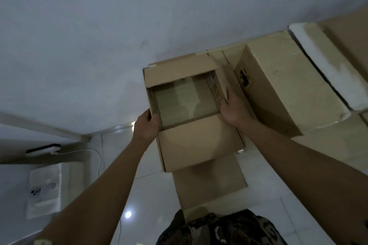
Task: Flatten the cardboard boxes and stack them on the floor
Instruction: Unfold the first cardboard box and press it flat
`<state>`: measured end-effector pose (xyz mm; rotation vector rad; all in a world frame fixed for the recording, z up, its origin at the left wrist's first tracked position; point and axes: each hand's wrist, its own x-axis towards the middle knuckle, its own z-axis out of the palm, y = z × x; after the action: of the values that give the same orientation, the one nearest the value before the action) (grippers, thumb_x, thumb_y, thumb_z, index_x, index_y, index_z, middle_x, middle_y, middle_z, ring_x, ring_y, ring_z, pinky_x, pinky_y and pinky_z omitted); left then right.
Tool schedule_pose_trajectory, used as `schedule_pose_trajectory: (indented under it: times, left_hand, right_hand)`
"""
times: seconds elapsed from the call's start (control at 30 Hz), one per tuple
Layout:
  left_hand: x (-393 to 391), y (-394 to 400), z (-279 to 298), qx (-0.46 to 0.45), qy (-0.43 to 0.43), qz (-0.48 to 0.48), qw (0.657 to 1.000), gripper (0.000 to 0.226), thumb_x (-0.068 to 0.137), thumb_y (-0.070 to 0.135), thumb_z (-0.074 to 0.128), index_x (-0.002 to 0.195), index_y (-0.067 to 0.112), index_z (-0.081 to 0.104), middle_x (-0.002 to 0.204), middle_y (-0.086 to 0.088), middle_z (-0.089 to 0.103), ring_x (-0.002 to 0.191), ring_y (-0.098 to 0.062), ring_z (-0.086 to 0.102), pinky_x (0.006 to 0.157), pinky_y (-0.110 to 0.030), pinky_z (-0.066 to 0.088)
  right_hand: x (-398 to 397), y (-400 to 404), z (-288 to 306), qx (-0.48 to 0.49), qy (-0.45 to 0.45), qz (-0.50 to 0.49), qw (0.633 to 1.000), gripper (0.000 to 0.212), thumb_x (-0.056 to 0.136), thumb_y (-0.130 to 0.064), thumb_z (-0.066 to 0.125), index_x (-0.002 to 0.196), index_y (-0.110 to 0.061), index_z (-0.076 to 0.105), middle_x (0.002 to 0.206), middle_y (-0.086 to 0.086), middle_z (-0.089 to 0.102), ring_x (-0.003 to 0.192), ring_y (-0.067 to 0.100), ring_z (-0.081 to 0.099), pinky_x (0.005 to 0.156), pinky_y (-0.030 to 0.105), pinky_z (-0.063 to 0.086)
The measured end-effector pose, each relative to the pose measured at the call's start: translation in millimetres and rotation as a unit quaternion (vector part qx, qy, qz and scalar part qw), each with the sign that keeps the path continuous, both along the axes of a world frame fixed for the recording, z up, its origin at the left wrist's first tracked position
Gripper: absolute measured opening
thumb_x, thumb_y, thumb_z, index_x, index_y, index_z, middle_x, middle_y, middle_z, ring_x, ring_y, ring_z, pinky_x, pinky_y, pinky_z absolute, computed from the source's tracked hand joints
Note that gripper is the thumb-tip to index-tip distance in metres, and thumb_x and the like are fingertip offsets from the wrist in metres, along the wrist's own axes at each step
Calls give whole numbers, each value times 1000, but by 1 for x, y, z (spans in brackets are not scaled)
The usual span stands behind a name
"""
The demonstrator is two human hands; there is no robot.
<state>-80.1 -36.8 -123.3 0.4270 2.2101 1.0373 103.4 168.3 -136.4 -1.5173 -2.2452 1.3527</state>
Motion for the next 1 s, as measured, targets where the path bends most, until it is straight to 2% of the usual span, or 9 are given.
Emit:
schedule_pose_trajectory:
  times: [0.1, 0.2, 0.27, 0.37, 0.53, 0.67, 0.73, 0.87, 1.0]
  left_hand:
    - [6, -7, 1, -38, 270, -71, 959, 41, 99, 39, 48, 121, 5, 55, 121, -22, 59, 116, -40, 55, 92, -45, 46]
    - [21, -6, 16, 7, 439, -217, 872, 63, 97, 48, 49, 144, 6, 45, 151, -16, 43, 143, -32, 34, 118, -51, 23]
    - [34, -3, 28, -15, 434, -326, 840, 72, 90, 67, 41, 138, 14, 53, 136, -10, 60, 130, -26, 52, 113, -48, 32]
    - [37, -3, 44, -70, 347, -388, 851, 74, 80, 83, 38, 127, 30, 60, 98, 0, 73, 88, -18, 67, 75, -34, 55]
    - [50, -18, 75, 47, 316, -420, 850, 60, 87, 69, 40, 91, 18, 71, 64, 5, 62, 53, -5, 52, 51, -30, 46]
    - [74, -41, 106, 21, 6, -398, 917, 56, 101, 57, 27, 97, 24, 73, 91, 10, 69, 81, -5, 63, 73, -23, 46]
    - [79, -48, 107, -47, -90, -426, 899, 47, 102, 56, 27, 115, 39, 69, 121, 20, 63, 112, -2, 59, 94, -24, 43]
    - [93, -54, 74, -117, 99, -563, 812, 46, 97, 52, 49, 131, 23, 58, 130, 6, 59, 120, -16, 54, 102, -33, 43]
    - [104, -48, 38, -124, 214, -529, 812, 42, 83, 54, 64, 114, 26, 68, 103, 3, 70, 94, -19, 63, 72, -31, 49]
  right_hand:
    - [3, -15, 15, 278, -48, 33, 959, 56, 100, -33, 48, 147, -2, 41, 152, 18, 41, 142, 34, 35, 116, 46, 28]
    - [6, -34, 29, 399, 23, 175, 900, 40, 98, -32, 47, 125, -9, 65, 132, 12, 64, 129, 27, 54, 110, 48, 36]
    - [7, -45, 41, 399, -10, 269, 876, 39, 100, -36, 43, 97, -13, 75, 103, 12, 74, 101, 29, 69, 94, 42, 47]
    - [9, -57, 77, 347, -96, 274, 892, 50, 103, -46, 37, 86, -16, 74, 81, 17, 70, 77, 37, 66, 62, 35, 40]
    - [22, -61, 134, 221, -178, 292, 913, 59, 100, -56, 36, 73, -13, 67, 68, 6, 52, 72, 31, 59, 62, 34, 42]
    - [43, -71, 164, 17, -247, 336, 909, 48, 97, -49, 49, 61, -18, 49, 68, 0, 47, 62, 16, 46, 59, 31, 34]
    - [53, -79, 163, -23, -289, 377, 880, 38, 91, -48, 56, 76, -14, 64, 81, 2, 59, 74, 18, 56, 71, 30, 46]
    - [71, -99, 132, -16, -335, 387, 859, 83, 78, -65, 68, 148, -28, 44, 150, -1, 46, 135, 23, 46, 108, 39, 41]
    - [79, -113, 90, 101, -311, 425, 844, 69, 83, -61, 65, 142, -30, 49, 137, 3, 57, 122, 26, 55, 95, 37, 47]
